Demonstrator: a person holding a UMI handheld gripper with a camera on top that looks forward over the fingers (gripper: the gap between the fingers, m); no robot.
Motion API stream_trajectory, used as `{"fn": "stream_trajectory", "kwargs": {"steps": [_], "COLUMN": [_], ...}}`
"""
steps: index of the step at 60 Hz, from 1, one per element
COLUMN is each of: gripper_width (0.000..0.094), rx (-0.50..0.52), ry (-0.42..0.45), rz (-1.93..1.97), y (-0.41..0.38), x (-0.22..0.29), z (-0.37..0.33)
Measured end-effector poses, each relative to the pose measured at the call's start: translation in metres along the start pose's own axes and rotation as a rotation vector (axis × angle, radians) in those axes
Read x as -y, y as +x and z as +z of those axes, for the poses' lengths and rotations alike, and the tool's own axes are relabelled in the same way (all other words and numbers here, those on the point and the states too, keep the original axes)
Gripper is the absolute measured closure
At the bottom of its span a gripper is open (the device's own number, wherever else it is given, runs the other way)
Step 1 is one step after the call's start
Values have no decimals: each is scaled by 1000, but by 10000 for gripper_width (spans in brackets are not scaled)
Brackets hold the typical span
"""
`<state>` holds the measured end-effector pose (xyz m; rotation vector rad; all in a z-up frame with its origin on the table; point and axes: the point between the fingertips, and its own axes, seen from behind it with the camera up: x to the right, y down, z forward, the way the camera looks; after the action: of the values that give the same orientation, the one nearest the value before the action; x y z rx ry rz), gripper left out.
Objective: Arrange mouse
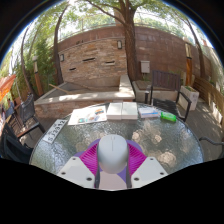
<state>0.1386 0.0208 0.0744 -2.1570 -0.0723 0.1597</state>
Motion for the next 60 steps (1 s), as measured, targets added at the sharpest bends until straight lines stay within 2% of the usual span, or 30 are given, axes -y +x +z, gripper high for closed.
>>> {"fn": "stream_trajectory", "kwargs": {"steps": [6, 15, 17, 21, 23, 32, 47, 60], "gripper_width": [562, 417, 349, 151, 105, 105, 86, 89], "rx": [-3, -6, -16, -33, -45, -111, -178, -195], "ry": [-72, -139, -144, -130, -129, -127, -157, -150], "rz": [-21, -11, -10, -30, -43, -55, -40, -35], "y": [-11, -16, -12, -12, -11, -17, -52, -75], "x": [-53, -84, -83, -78, -73, -51, -43, -41], "z": [27, 32, 30, 18, 7, -56, -187, -248]}}
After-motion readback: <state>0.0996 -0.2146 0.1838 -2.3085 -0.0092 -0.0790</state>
